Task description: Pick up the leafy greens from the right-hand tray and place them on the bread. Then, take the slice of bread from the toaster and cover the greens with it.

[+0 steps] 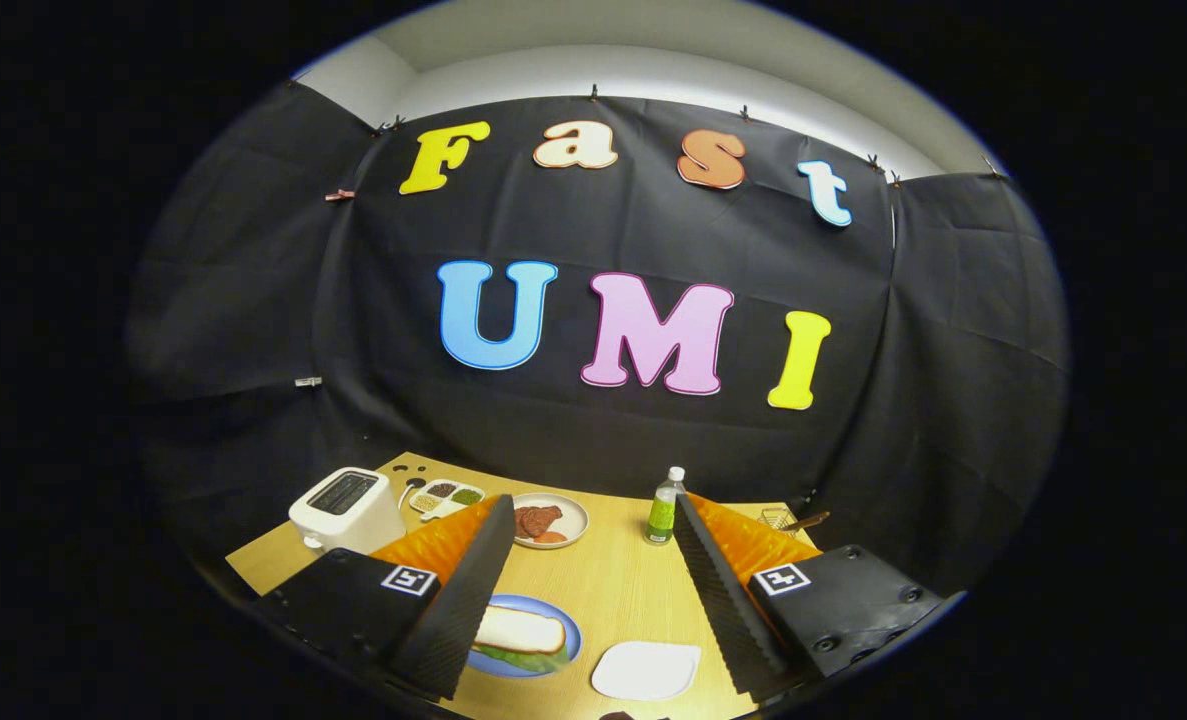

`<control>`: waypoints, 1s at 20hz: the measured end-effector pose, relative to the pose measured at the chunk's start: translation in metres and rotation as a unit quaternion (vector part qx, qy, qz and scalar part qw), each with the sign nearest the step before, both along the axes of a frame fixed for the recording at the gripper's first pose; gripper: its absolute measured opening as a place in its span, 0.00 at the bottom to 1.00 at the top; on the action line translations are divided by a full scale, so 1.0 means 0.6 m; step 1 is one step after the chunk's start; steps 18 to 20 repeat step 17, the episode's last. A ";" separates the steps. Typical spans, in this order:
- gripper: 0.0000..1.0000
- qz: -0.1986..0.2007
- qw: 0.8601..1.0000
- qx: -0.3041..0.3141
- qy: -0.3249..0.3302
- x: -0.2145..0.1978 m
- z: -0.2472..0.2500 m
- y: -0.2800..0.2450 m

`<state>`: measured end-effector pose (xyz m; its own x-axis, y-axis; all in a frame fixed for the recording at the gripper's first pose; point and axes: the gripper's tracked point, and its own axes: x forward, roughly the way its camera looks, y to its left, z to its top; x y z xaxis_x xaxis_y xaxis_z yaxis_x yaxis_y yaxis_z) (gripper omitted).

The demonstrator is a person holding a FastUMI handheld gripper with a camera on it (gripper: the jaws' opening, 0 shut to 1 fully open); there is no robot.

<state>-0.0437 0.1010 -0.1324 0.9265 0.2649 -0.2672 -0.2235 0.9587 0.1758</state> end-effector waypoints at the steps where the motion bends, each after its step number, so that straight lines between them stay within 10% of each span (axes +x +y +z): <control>1: 0.98 -0.002 1.000 0.001 -0.002 0.002 0.003 -0.004; 20: 0.98 -0.005 1.000 0.000 0.018 -0.008 -0.025 -0.016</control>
